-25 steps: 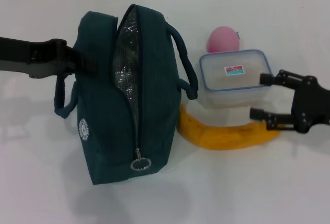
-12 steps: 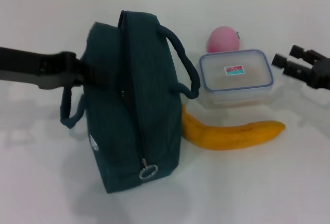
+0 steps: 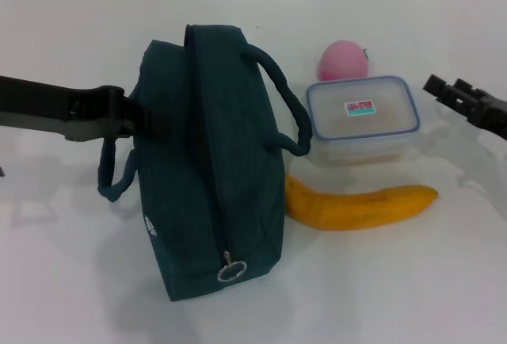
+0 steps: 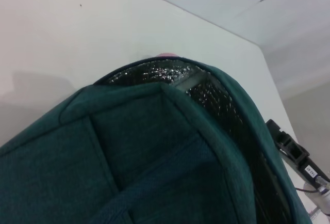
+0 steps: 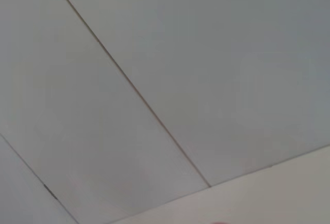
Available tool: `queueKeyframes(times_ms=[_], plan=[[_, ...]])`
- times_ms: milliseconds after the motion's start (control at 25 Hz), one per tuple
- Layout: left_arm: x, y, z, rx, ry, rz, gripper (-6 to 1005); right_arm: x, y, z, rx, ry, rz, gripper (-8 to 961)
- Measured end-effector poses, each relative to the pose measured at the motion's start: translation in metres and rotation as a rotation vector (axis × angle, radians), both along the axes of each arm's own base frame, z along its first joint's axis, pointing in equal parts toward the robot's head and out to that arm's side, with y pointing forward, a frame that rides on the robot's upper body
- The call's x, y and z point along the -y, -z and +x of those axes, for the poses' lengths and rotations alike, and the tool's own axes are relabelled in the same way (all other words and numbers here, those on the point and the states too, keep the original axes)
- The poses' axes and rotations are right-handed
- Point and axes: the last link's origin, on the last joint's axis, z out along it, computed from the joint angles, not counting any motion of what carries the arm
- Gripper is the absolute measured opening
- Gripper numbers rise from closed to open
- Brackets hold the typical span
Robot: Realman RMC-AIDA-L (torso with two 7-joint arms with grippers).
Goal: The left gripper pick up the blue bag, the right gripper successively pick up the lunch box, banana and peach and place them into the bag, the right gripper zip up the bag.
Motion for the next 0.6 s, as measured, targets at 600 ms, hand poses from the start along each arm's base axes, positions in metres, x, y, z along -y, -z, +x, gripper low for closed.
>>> queueKeyframes(times_ms=[600], plan=[[-0.004, 0.001, 0.002, 0.001, 0.006, 0.011, 41, -0.002, 0.03, -0.008, -0.043, 0.074, -0.106, 871]])
